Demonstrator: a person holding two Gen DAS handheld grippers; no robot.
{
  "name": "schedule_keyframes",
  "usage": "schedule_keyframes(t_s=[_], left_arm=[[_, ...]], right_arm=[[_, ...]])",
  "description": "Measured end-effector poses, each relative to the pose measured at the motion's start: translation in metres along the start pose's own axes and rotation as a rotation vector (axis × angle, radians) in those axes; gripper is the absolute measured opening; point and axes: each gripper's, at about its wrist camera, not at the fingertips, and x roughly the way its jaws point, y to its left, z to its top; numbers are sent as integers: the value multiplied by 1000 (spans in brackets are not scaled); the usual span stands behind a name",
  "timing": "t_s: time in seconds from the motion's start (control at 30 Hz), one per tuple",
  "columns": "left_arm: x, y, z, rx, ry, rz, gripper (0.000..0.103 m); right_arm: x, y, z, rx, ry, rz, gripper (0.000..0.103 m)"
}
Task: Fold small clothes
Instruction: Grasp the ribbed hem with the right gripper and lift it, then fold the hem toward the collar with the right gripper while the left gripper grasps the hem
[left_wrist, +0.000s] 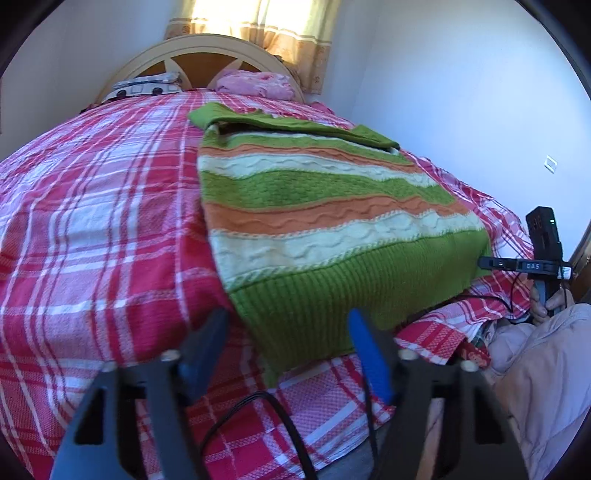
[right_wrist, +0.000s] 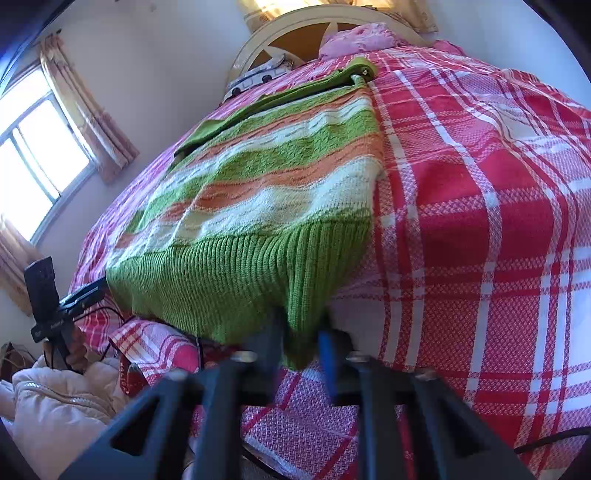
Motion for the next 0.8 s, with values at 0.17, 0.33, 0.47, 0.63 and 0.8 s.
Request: schedule_keyframes(t_s=[0.17,0.33,0.47,0.63,0.8], left_arm=[[-1,-1,0,19,32,-40,56],[6,4,-2,-18,50,-39,79],[19,3,-2,-53,86,-102,79],[30,-3,-5,-39,100,-125,53],[31,6,-8,-99,115,-181,13]], right_arm=[[-5,0,3,-4,0,4,13],[-7,3,6,-16,10,-21,26],[-7,-3,7,18,-6,-4,40],[2,-7,8,35,5,33,40],[6,-3,7,1,21,66,11]])
